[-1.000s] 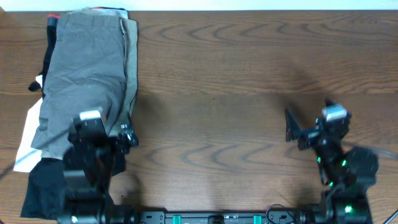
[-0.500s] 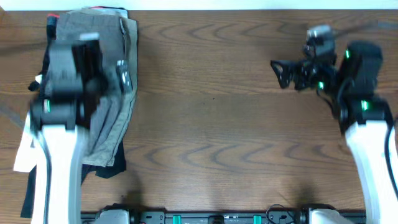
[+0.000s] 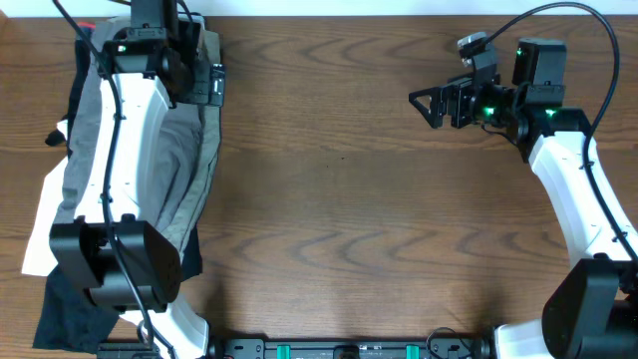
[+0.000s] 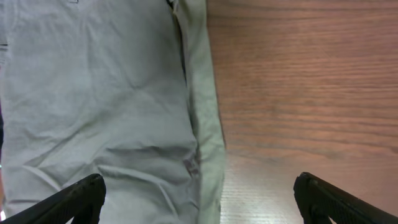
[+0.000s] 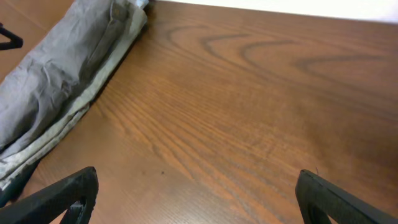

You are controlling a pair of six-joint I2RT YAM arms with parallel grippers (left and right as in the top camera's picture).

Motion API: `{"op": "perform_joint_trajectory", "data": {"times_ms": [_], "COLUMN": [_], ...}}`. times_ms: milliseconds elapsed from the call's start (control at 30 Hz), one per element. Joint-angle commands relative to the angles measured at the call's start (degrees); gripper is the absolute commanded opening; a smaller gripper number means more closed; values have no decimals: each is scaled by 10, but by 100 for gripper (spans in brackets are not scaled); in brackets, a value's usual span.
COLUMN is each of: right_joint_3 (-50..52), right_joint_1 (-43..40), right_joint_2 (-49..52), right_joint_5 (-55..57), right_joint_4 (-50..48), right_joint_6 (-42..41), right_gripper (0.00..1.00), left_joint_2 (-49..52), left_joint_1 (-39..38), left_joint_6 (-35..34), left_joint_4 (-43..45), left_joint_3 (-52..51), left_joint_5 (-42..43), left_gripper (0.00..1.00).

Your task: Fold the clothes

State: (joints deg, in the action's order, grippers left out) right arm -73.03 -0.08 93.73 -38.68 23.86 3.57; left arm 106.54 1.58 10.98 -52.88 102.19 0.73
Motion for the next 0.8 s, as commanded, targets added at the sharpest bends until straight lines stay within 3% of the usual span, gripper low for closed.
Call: {"op": "perform_joint_trajectory", "data": {"times_ms": [0, 333, 600, 767], "right_joint_3": [-11, -10, -10, -10], "right_joint_1": [7, 44, 78, 85], "right_joint_2": [10, 12, 12, 12], "right_joint_5": [-18, 30, 42, 57], "right_joint_4": [7, 27, 35, 52], "right_joint_6": [7, 26, 25, 26], "right_gripper": [99, 99, 99, 99], "left_joint_2": [-14, 15, 88, 136], "left_joint_1": [47, 249, 295, 313], "left_joint_6": [8, 51, 70, 68], "left_joint_4": [10, 31, 52, 68], "left_joint_3": [10, 10, 10, 10], "left_joint_5": [7, 224, 233, 233], "left_gripper": [98, 100, 90, 90]}}
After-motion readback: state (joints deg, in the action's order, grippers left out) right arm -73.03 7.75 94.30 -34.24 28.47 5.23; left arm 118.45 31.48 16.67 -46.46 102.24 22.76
